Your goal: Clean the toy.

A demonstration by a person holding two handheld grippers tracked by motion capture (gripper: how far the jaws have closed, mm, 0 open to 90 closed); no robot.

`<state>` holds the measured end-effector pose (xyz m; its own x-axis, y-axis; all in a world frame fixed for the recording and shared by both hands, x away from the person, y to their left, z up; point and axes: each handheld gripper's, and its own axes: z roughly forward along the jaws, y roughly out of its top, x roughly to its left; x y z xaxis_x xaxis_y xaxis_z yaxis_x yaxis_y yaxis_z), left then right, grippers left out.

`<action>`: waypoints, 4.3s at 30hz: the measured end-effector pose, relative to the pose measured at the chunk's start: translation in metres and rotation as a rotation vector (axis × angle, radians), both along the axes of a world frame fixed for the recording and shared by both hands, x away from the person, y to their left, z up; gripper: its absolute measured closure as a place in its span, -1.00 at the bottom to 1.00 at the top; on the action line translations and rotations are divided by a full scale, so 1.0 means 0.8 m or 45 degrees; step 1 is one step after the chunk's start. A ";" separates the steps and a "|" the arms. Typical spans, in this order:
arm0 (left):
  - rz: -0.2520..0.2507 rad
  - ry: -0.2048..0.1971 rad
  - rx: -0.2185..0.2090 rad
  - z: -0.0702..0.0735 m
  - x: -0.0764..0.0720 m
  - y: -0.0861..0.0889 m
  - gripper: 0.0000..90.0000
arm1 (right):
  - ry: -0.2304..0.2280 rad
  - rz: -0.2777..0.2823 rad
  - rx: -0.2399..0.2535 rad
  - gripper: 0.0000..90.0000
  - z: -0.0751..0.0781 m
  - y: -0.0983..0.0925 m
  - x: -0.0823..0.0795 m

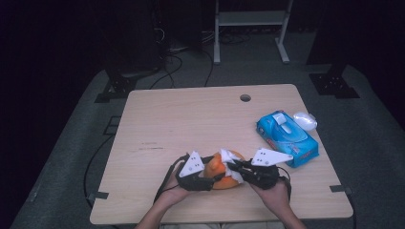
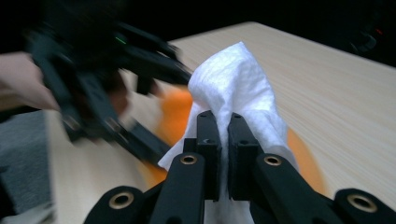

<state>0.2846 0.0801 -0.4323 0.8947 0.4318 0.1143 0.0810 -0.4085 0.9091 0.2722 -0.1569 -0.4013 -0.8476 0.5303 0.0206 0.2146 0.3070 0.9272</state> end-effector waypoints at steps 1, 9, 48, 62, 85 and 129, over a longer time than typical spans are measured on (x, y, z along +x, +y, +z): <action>-0.003 -0.017 0.018 0.001 -0.003 -0.002 -0.17 | -0.009 0.007 -0.012 0.88 0.002 0.004 -0.003; -0.036 -0.034 0.027 0.000 -0.007 -0.008 -0.14 | 0.007 -0.092 -0.003 0.88 -0.003 -0.017 0.004; 0.136 0.047 -0.022 0.002 0.020 0.042 -0.16 | 0.229 -0.181 -0.001 0.88 -0.048 -0.032 0.029; 0.164 0.080 -0.024 -0.001 0.024 0.049 -0.15 | 0.206 -0.129 0.015 0.88 -0.042 -0.022 0.021; 0.049 0.087 -0.052 0.012 0.008 0.026 -0.30 | 0.210 -0.131 0.041 0.88 -0.039 -0.030 0.027; 0.032 0.053 0.028 0.002 0.003 0.019 -0.24 | 0.189 -0.175 0.042 0.88 -0.023 -0.042 0.024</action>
